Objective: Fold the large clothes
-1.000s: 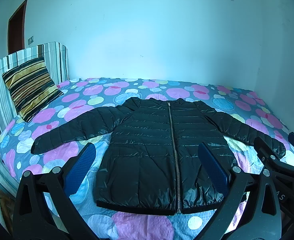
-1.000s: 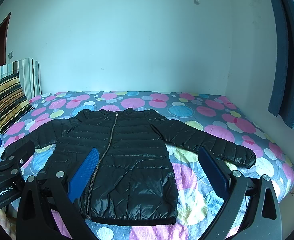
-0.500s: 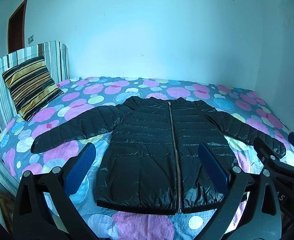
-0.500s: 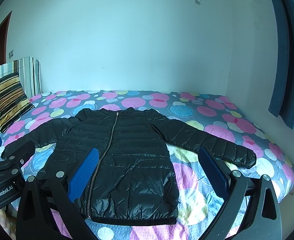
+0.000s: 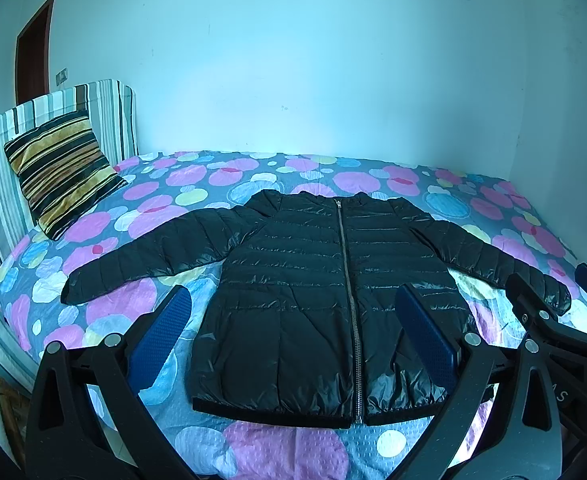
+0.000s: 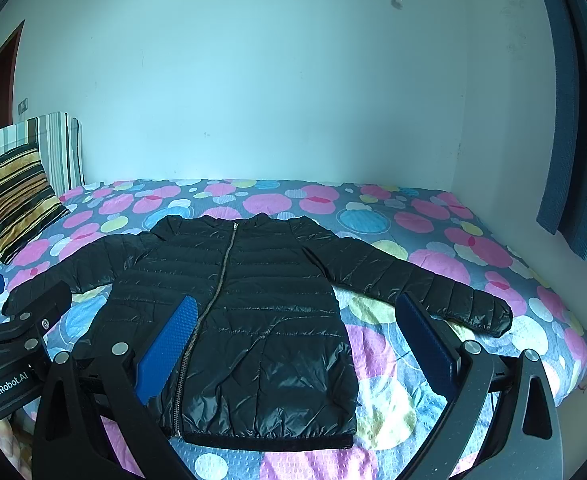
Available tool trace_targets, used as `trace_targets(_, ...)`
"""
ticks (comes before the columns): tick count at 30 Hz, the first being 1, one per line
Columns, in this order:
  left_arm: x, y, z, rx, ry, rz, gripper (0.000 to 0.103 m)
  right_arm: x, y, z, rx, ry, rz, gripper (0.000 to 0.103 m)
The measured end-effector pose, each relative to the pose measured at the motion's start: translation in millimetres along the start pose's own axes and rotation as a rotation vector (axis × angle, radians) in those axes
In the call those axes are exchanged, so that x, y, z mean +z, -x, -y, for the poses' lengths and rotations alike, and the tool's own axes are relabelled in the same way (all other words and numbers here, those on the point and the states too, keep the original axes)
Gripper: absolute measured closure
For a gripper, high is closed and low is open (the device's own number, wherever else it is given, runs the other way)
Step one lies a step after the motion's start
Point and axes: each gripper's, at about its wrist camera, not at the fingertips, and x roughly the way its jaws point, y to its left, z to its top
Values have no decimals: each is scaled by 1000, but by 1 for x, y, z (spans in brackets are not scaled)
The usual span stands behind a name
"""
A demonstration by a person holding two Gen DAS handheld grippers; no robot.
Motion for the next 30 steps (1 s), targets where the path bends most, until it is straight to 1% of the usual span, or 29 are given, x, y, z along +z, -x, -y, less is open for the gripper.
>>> trace_targets(17, 0, 0, 0, 0, 0, -1, 2, -1, 0, -3, 0, 3, -1, 5)
trace_targets(24, -2, -2, 1, -1, 1, -9, 2, -5, -9, -6, 2, 8, -13, 5)
trace_targets(30, -2, -11, 2, -5, 0, -31, 2, -5, -17, -8, 7, 10, -32, 5)
